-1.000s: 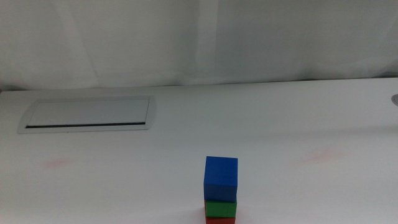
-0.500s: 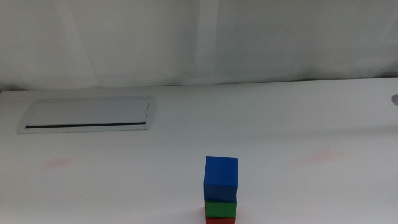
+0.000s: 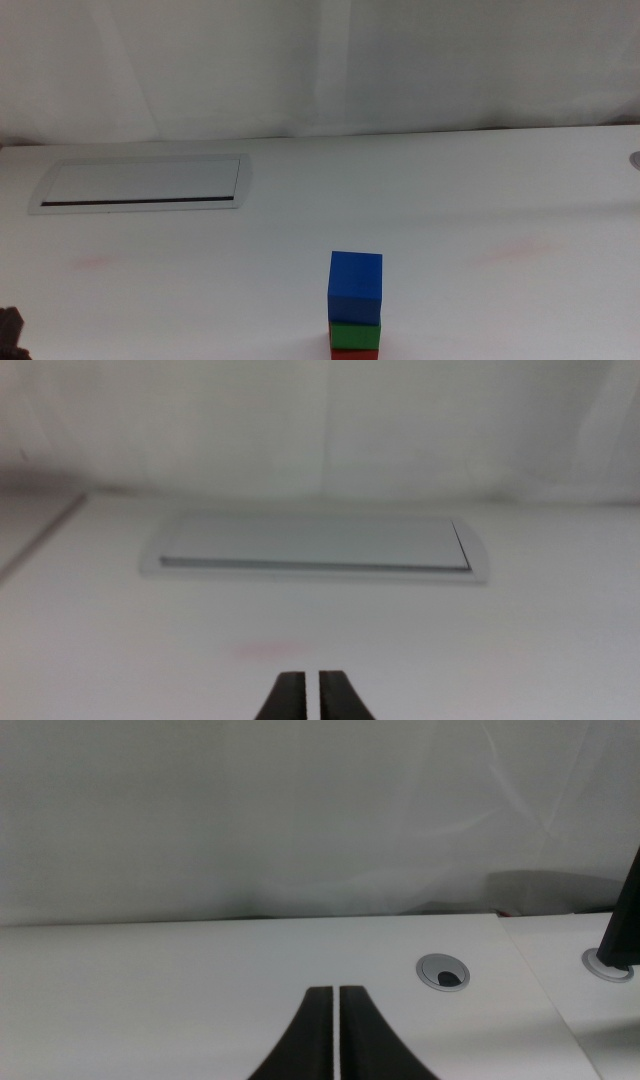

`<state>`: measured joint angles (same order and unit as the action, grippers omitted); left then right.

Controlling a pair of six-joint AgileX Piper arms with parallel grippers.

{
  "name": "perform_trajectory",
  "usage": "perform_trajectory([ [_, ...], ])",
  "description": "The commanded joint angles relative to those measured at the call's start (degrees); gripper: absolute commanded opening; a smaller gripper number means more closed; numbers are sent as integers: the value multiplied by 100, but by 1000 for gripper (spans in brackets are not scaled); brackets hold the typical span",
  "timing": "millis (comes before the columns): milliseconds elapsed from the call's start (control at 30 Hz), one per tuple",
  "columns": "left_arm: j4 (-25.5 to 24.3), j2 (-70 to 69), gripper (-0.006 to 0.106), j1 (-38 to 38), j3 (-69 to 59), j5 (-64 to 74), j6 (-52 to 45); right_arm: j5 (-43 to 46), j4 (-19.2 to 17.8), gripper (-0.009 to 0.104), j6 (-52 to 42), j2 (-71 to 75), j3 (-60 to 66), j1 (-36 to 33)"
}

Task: Stack red cubes first, then green, then blue cubes in a specific spot.

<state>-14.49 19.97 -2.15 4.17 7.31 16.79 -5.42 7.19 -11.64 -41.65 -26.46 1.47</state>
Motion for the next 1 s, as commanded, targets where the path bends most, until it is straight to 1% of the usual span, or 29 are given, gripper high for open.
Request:
perform_trajectory([
  [0,38,-28,-2,-14,-268,-473,364,202,-13,-2,-73,-124,40,32],
  [67,38,-52,-2,-14,-297,-544,429,310,-13,-2,-198,23,40,32],
  [167,38,-158,-2,-14,-275,-549,350,209,-13,-2,-464,556,40,32],
  [267,14,-413,-2,-14,-275,-549,350,-155,-13,-2,-479,1422,40,32],
  [400,0,-567,-2,-14,-275,-498,350,-551,-13,-2,-479,1984,176,32],
  [533,0,-567,-2,-14,-275,-384,350,-624,157,-2,-345,2277,715,32],
  [600,0,-567,-2,-14,-275,-375,320,-571,298,-2,-314,2303,1106,32],
  [667,0,-567,-2,-14,-275,-375,238,-277,356,-2,-304,2303,1482,32],
  [700,0,-567,-2,-14,-275,-375,224,222,609,-2,-173,2303,1859,32],
  [733,0,-567,-2,-14,-275,-375,224,343,698,-2,-163,2303,1981,32],
  [833,0,-567,-2,-14,-275,-375,197,397,713,-2,-163,2303,2207,32],
  [967,0,-567,-2,-14,-275,-375,54,542,740,-2,-186,2303,2207,32],
])
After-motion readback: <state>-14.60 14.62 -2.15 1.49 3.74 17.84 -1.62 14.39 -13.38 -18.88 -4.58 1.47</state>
